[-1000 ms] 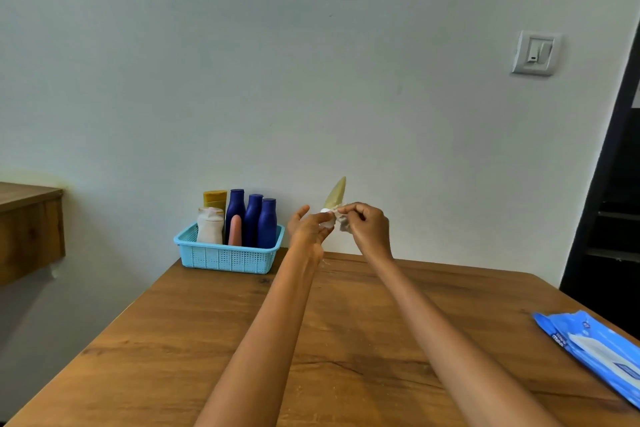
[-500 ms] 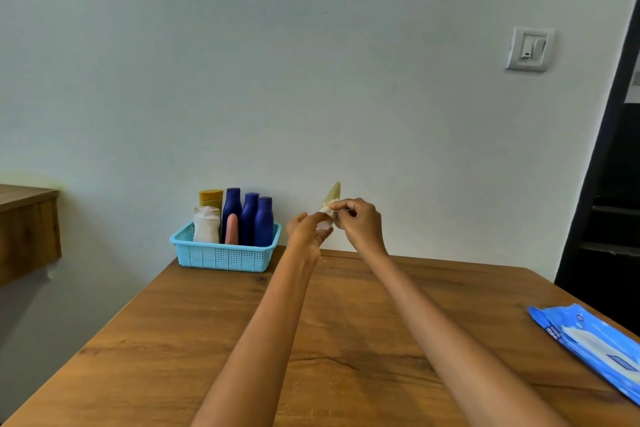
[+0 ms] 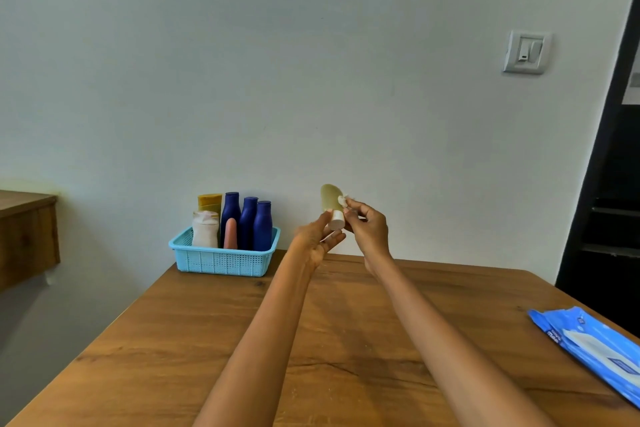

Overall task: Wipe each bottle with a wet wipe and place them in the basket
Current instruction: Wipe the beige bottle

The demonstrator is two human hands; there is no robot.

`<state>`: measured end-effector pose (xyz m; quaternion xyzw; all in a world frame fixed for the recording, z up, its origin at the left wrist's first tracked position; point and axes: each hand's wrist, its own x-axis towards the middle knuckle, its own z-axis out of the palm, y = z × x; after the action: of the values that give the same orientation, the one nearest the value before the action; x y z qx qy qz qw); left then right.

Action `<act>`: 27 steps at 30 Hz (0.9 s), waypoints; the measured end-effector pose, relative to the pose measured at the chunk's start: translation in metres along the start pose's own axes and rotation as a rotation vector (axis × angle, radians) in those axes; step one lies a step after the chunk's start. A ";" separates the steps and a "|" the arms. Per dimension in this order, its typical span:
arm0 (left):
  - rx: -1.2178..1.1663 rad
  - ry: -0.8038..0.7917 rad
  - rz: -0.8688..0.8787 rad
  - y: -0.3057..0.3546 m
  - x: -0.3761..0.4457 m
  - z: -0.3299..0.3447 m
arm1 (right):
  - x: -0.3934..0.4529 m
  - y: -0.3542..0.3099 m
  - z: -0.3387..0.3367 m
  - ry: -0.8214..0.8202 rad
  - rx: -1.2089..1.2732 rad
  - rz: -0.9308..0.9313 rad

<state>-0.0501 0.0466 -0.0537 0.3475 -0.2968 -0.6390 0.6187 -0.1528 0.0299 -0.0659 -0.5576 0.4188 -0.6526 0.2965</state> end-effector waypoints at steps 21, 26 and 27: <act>0.421 -0.044 0.439 -0.027 0.012 -0.014 | -0.019 -0.011 0.000 -0.042 0.616 0.615; 0.590 0.002 0.569 -0.035 0.019 -0.018 | -0.022 -0.001 -0.010 -0.029 0.634 0.702; 0.604 0.002 0.578 -0.035 0.020 -0.018 | -0.022 0.000 -0.011 -0.032 0.613 0.705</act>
<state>-0.0563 0.0296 -0.0943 0.4163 -0.5557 -0.3230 0.6431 -0.1594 0.0512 -0.0772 -0.2777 0.3660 -0.5971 0.6576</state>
